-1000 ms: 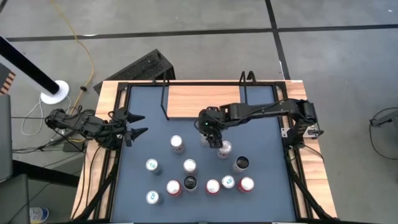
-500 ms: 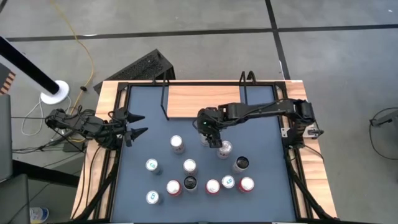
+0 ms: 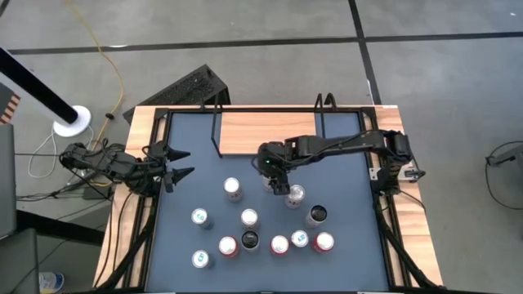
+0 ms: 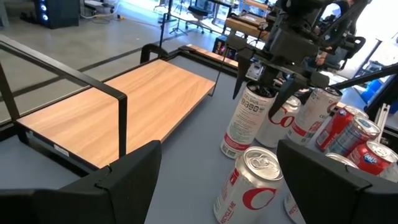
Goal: Place canned beverage on shelf
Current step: Put the top white and pink soda can on the shelf
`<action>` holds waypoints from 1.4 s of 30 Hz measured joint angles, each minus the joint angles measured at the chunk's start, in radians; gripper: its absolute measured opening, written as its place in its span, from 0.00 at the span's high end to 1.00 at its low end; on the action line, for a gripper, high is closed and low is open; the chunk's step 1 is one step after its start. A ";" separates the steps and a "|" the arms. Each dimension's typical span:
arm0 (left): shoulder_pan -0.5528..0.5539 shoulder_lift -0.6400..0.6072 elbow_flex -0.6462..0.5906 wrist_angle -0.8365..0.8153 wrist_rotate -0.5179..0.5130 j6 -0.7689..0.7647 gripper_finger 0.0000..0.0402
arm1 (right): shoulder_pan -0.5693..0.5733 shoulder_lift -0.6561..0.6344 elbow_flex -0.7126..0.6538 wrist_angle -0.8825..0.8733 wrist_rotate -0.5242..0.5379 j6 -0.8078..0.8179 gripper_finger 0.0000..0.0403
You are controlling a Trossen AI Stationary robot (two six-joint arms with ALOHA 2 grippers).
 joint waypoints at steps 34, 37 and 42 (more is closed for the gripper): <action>0.000 0.000 0.000 -0.001 -0.001 -0.001 0.23 | -0.025 0.020 0.059 -0.023 0.017 0.088 0.45; 0.000 0.000 0.000 -0.001 -0.001 -0.001 0.23 | -0.041 0.020 0.106 -0.015 0.042 0.140 0.45; 0.000 0.000 0.000 -0.001 -0.001 0.001 0.23 | -0.062 0.020 0.197 -0.016 0.081 0.248 0.45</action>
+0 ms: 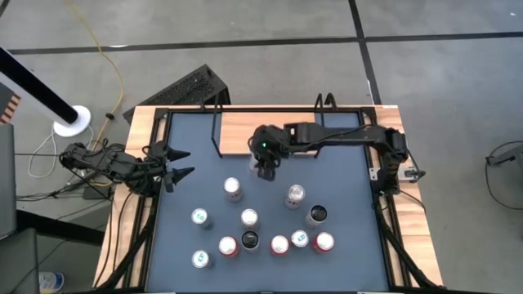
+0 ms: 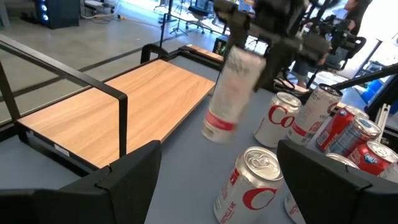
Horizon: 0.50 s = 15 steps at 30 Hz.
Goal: Place canned beverage on shelf
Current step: Put the top white and pink soda can on the shelf
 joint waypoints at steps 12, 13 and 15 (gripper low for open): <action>0.000 0.000 0.000 0.000 -0.013 0.001 0.23 | -0.103 0.013 0.164 -0.005 0.033 0.012 0.44; 0.000 0.000 0.000 0.000 -0.013 0.001 0.23 | -0.119 0.020 0.178 -0.005 0.019 0.003 0.44; 0.000 0.000 0.000 0.000 -0.018 0.001 0.23 | -0.150 0.055 0.216 -0.016 -0.010 -0.011 0.44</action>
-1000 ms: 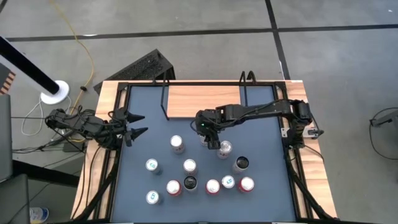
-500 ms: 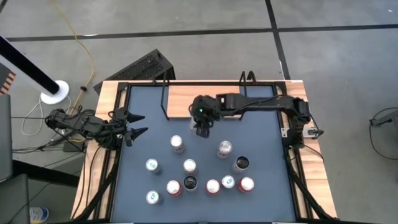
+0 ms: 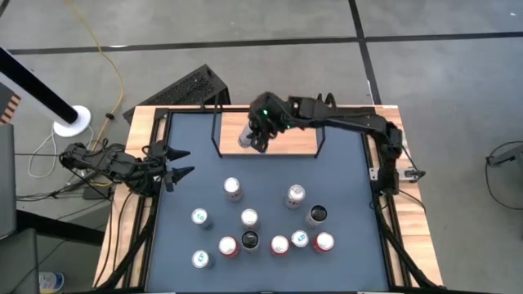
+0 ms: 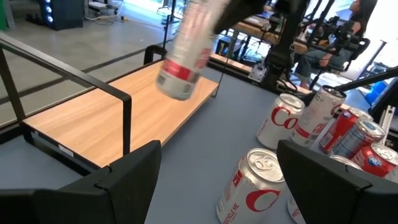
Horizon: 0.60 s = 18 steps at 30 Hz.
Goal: Place canned beverage on shelf
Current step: Put the top white and pink soda can on the shelf
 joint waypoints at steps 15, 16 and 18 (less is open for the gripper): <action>0.000 0.000 0.000 0.001 -0.006 -0.004 0.23 | -0.177 0.296 0.369 -0.051 -0.068 -0.121 0.44; 0.000 0.000 0.000 0.000 -0.006 -0.007 0.23 | -0.182 0.306 0.369 -0.060 -0.073 -0.121 0.44; 0.000 0.000 0.000 0.001 -0.004 -0.011 0.23 | -0.187 0.322 0.381 -0.060 -0.073 -0.121 0.44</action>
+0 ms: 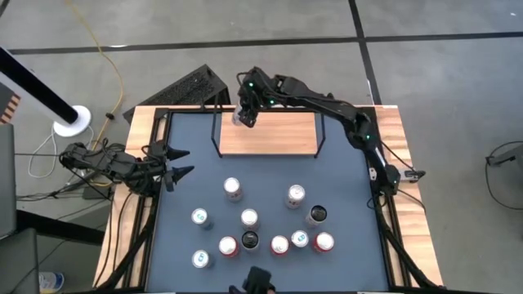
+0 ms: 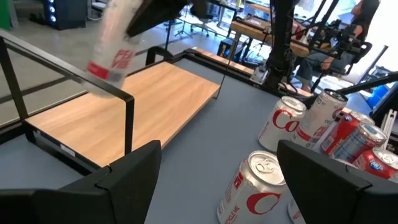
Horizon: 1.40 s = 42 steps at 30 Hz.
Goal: Place canned beverage on shelf
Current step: Put the top white and pink soda can on the shelf
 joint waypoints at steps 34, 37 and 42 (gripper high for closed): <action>0.000 0.000 0.000 0.002 -0.032 -0.005 0.23 | 0.016 0.078 0.008 -0.020 0.007 -0.090 0.40; 0.000 0.000 0.000 0.002 -0.032 -0.005 0.23 | 0.020 0.078 0.008 -0.022 0.007 -0.093 0.35; 0.000 0.000 0.000 0.002 -0.032 -0.005 0.23 | 0.022 0.078 0.008 -0.020 0.006 -0.100 0.31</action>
